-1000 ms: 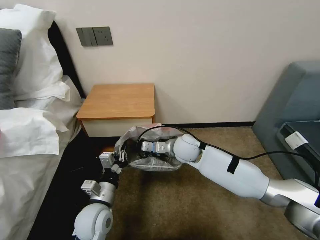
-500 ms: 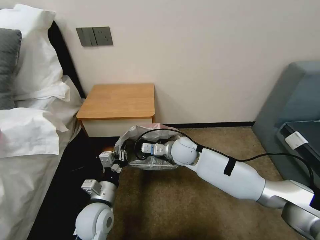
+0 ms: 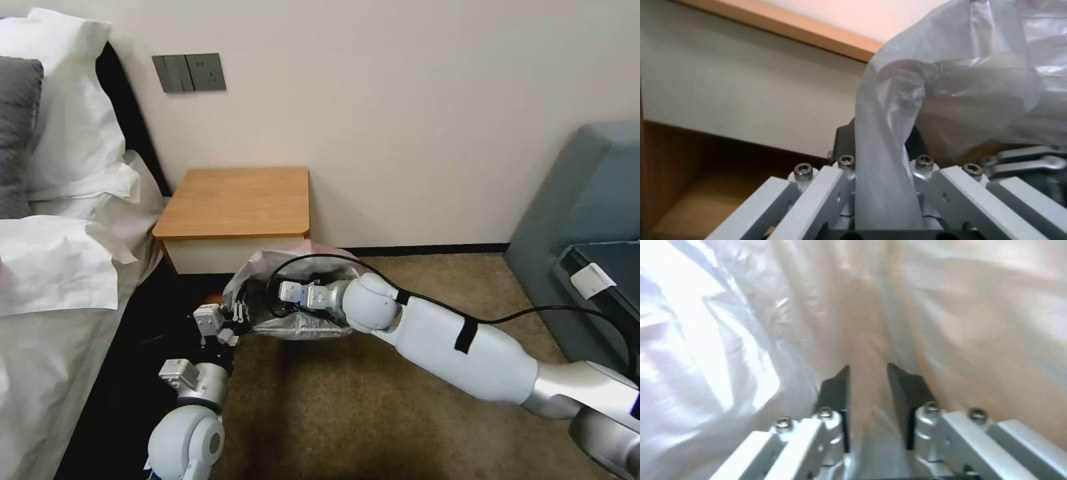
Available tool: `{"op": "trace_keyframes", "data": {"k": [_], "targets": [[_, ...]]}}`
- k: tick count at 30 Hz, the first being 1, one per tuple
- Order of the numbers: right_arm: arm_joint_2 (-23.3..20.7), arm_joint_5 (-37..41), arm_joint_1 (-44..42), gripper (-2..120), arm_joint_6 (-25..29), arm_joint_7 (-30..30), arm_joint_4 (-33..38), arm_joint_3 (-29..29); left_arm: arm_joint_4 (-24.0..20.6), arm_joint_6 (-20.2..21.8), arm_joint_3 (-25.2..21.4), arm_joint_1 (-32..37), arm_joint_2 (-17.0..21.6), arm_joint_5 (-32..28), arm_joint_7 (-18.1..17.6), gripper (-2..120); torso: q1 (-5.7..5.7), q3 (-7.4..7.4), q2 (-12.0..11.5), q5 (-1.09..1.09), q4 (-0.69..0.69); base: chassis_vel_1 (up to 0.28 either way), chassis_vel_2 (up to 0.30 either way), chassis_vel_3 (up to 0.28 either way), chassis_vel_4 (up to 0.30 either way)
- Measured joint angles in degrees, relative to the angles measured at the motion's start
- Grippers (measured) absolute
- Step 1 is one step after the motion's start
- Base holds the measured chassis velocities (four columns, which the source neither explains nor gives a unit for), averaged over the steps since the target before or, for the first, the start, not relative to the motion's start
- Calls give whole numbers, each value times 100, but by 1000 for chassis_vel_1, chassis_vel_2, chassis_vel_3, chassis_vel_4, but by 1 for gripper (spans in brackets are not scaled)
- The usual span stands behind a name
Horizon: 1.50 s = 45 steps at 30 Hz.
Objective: Pick up the garbage bag from the table and place it over the trash can.
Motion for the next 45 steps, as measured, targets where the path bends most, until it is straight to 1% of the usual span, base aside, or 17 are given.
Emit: {"op": "trace_keyframes", "data": {"k": [4,6,9,10,12,13,14,16,17,20,23,29,32,33,35,39,45], "targets": [[-307,1095,-98,44,-67,903,504,186,20,125,-84,0,31,-298,-86,8,0,0,0,1,0,0,0,0,0],[-355,1295,-119,48,-126,1014,620,235,55,131,-85,5,32,-318,-96,8,0,0,0,0,0,0,0,0,0],[-586,2027,-208,63,-436,1306,1144,480,188,140,-63,-1,1,-330,-123,8,0,0,0,0,0,0,0,0,0],[-586,2027,-208,63,-436,1306,1144,480,188,140,-63,-1,1,-330,-123,8,0,0,0,0,0,0,0,0,0],[-678,2193,-229,69,-505,1329,1269,537,212,162,-24,-21,-13,-329,-144,8,0,0,0,0,-1,0,0,0,0],[-743,2227,-267,76,-514,1330,1311,555,219,188,-1,-44,-21,-325,-165,8,0,-1,0,0,-1,0,0,0,0],[-743,2227,-267,76,-514,1330,1311,555,219,188,-1,-44,-21,-325,-165,8,0,-1,0,0,-1,0,0,0,0],[-773,2226,-325,85,-514,1310,1304,563,219,200,23,-60,-22,-295,-176,8,0,0,0,0,-1,0,0,0,0],[-758,2221,-390,91,-514,1303,1226,561,199,203,49,-63,-16,-213,-176,8,0,-1,1,0,-1,0,0,0,0],[-674,2196,-456,98,-513,1305,1047,545,135,190,86,-60,6,-37,-166,8,0,0,1,1,-1,0,0,0,0],[-536,2282,-477,100,-573,1354,872,564,50,149,120,-44,41,192,-133,8,0,0,1,0,0,0,0,0,0],[-312,3097,-465,100,-906,1708,623,643,-134,144,130,7,94,438,-125,8,0,0,1,0,0,0,0,0,0],[-133,4455,-431,100,-1205,2412,543,664,-235,193,131,13,118,547,-174,8,0,0,1,-1,0,0,0,0,0],[-133,4455,-431,100,-1205,2412,543,664,-235,193,131,13,118,547,-174,8,0,0,1,-1,0,0,0,0,0],[-22,5099,-430,100,-1226,2952,499,667,-237,189,118,3,130,563,-175,8,0,0,1,-1,0,0,0,0,0],[40,5509,-429,100,-1228,3392,532,739,-201,145,87,-3,137,560,-172,8,0,0,1,0,0,0,0,0,0],[-48,5838,-380,100,-1227,3538,664,748,-119,86,65,-27,138,536,-169,7,0,0,1,0,0,0,0,0,0]]}}
